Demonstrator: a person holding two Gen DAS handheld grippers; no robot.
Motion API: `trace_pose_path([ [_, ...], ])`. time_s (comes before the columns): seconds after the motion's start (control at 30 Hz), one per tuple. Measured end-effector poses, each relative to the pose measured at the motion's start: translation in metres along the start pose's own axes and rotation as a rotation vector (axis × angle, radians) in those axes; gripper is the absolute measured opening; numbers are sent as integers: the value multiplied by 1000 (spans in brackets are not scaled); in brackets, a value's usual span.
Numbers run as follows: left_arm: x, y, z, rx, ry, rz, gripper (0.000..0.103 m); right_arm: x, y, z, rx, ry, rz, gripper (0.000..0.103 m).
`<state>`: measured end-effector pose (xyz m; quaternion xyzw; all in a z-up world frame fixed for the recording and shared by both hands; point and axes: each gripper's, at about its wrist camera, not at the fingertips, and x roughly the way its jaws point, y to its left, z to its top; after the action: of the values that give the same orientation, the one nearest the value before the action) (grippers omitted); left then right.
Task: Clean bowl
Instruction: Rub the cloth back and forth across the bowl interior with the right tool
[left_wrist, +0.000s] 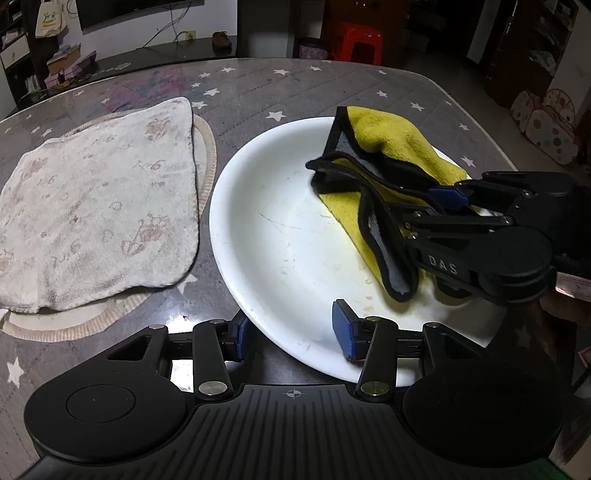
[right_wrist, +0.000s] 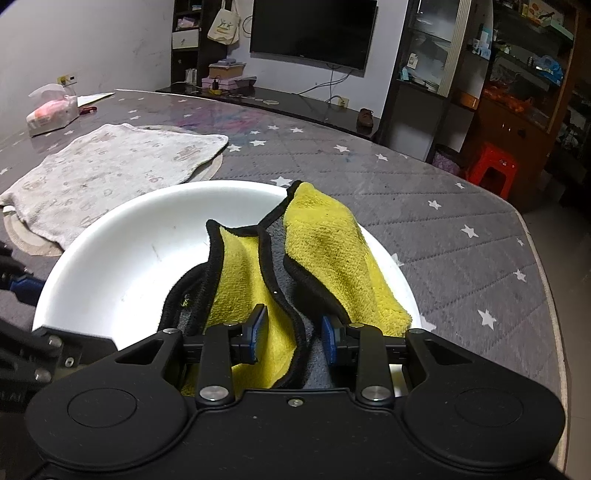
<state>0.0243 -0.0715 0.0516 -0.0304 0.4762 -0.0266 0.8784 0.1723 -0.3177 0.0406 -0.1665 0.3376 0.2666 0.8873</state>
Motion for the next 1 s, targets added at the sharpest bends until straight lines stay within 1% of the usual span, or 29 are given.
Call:
trace_pose_path([
  [0.37,-2,-5,-5,-39,-9,-11,50,3,-2,1,10,-1,-9,33],
  [0.63,0,-5,-5,-39,-19,-12,52,-9,0,-9,22,7,-19,34],
  [1.0,0,-2,-7,-30,-31,-30,54,-26,13,-16,-1,40,-29,34],
])
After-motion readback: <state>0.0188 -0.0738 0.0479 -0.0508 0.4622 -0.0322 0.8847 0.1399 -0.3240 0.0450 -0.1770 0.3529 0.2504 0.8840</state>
